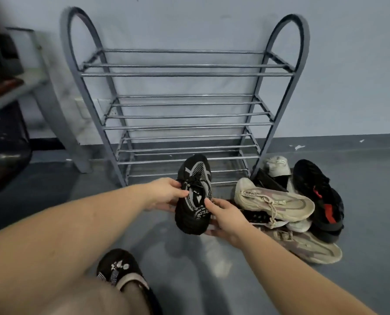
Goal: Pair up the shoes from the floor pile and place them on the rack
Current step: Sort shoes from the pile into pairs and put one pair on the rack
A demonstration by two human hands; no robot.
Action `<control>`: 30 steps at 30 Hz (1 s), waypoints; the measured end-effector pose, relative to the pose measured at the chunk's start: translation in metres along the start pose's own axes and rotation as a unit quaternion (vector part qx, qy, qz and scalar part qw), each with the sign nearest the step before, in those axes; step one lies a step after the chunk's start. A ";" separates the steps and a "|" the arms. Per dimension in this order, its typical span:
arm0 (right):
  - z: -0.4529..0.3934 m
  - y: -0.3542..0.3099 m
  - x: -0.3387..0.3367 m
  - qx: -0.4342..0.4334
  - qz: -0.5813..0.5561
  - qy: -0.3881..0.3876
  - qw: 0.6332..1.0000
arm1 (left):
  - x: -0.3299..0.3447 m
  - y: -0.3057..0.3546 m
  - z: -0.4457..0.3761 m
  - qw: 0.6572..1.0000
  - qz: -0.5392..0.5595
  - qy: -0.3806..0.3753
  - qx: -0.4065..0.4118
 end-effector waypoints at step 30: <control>-0.209 0.162 0.121 0.139 0.141 -0.078 0.977 | -0.156 -0.266 -0.088 0.952 0.215 0.191 -0.106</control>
Point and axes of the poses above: each hand's wrist, its own z-axis away from the middle knuckle, its own x-axis out of the palm, y = z × x, the point moved 8 cm from there along -z, towards the middle knuckle, and after that the axes turned 8 degrees about -y, right-handed, at the moved point
